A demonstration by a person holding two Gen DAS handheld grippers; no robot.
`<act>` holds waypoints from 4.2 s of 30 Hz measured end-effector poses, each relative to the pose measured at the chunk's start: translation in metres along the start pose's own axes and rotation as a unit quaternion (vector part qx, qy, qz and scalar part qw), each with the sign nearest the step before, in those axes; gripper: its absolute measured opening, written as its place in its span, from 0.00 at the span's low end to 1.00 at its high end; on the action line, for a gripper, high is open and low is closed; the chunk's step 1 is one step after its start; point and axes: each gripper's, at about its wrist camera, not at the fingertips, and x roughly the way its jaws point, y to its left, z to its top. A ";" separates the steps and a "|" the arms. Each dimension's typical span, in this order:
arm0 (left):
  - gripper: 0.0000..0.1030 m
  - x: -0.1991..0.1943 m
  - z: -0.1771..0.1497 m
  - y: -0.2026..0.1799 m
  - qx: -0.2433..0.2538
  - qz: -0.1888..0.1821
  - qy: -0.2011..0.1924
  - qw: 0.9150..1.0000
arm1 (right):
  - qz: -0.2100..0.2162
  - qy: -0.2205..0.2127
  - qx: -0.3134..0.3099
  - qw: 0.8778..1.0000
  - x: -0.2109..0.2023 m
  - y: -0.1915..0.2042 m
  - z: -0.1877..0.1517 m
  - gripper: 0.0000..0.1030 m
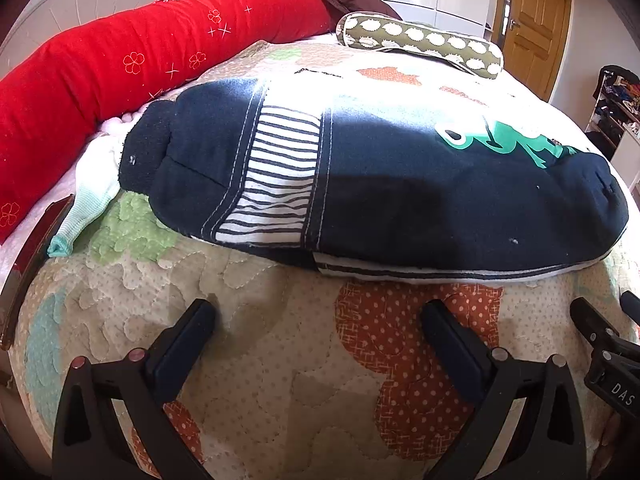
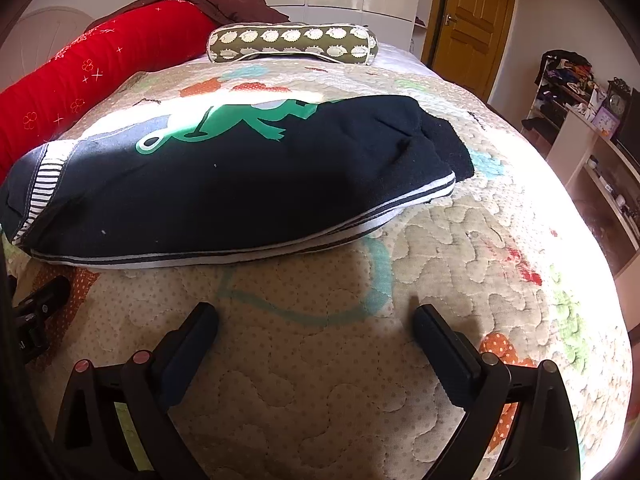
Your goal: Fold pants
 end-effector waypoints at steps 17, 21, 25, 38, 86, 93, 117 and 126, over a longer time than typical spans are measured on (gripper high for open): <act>1.00 0.001 -0.004 -0.002 0.000 0.006 -0.007 1.000 | -0.002 -0.012 0.006 1.000 0.000 0.003 -0.004 0.97; 1.00 0.001 -0.004 -0.001 -0.001 0.006 -0.006 1.000 | -0.002 -0.012 0.006 1.000 -0.001 0.003 -0.003 0.97; 1.00 0.001 -0.004 0.001 0.000 0.008 -0.006 1.000 | -0.002 -0.012 0.006 1.000 -0.001 0.003 -0.003 0.97; 1.00 -0.003 -0.008 -0.006 0.006 0.020 -0.022 1.000 | -0.004 0.000 0.009 1.000 0.000 0.004 -0.001 0.97; 0.11 -0.015 0.061 0.073 -0.143 -0.165 0.066 0.974 | 0.207 0.020 0.224 0.952 0.004 -0.105 0.064 0.13; 0.24 -0.022 0.026 0.057 -0.090 -0.111 0.071 0.987 | 0.192 0.028 0.240 0.951 -0.024 -0.141 0.008 0.19; 0.65 -0.130 0.012 0.042 -0.030 -0.020 -0.070 0.997 | 0.250 0.001 0.076 0.965 -0.062 -0.019 0.016 0.28; 0.65 -0.125 0.000 0.020 0.015 0.006 -0.075 0.997 | 0.142 0.026 0.121 0.982 -0.037 -0.059 -0.012 0.28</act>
